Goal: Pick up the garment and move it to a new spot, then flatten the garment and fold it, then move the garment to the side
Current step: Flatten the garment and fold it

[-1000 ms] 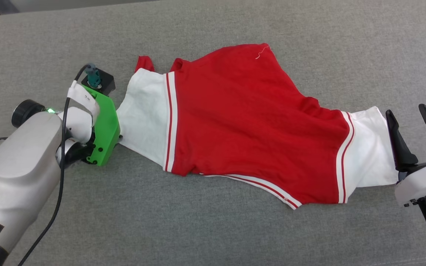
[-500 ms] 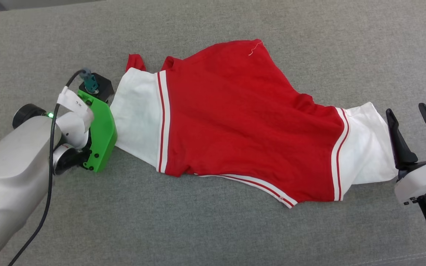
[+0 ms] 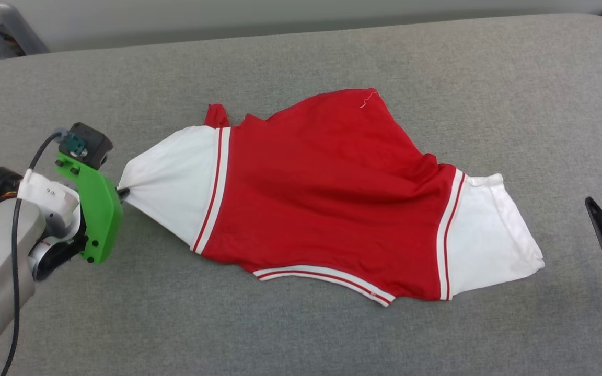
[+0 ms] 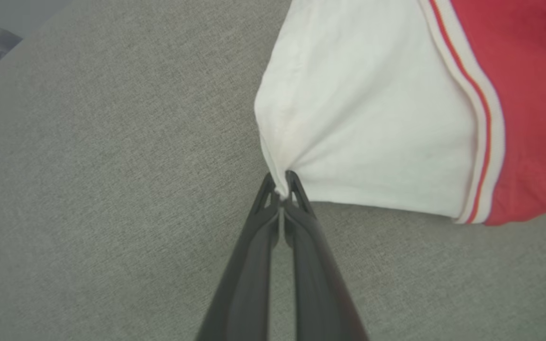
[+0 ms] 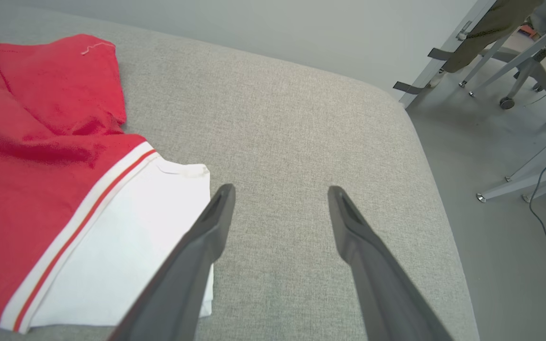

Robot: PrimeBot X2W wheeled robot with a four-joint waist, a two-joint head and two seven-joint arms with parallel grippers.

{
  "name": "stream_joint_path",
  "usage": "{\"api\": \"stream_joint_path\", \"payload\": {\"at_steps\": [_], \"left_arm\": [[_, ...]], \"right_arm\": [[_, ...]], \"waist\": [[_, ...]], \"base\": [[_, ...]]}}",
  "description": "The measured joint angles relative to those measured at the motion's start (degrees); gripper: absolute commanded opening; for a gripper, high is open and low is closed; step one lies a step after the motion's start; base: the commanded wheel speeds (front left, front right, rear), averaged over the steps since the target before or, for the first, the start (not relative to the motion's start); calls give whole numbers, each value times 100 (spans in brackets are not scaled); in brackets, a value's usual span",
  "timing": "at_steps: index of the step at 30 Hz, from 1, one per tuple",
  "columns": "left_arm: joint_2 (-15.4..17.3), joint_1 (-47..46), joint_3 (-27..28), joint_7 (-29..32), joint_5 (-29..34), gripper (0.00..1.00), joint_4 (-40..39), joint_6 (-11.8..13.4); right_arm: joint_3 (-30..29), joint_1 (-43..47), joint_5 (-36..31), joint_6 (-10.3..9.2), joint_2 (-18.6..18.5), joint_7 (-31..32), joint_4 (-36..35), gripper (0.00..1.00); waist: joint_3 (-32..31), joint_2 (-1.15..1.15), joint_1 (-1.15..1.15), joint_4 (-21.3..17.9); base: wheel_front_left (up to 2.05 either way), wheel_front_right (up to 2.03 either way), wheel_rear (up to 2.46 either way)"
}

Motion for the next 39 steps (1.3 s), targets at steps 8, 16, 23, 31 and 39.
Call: {"api": "stream_joint_path", "payload": {"at_steps": [8, 16, 23, 31, 39], "left_arm": [[245, 326, 59, -275, -2, 0, -509, 271], [237, 319, 82, -345, 22, 0, -922, 489], [155, 193, 103, -413, 116, 0, -1106, 563], [66, 70, 114, -512, 272, 0, -1150, 605], [11, 70, 105, -619, 274, 0, -1089, 604]], "right_arm": [[670, 333, 1193, 0, -973, 1670, -471, 100], [1352, -159, 1664, 0, -1315, 2684, -303, 100], [1967, -850, 1808, 0, -1259, 2820, 601, 100], [2711, -1239, 1901, -9, -1059, 2571, 1547, 100], [3255, -1464, 2152, -11, -1105, 2194, 1928, 0]], "waist": [[-222, 0, 0, 231], [-146, 0, 0, 399], [77, 0, 0, 533], [320, 0, 0, 690], [322, 0, 0, 709]], "base": [[0, 0, 0], [0, 0, 0], [0, 0, 0], [0, 0, 0], [0, 0, 0]]}}
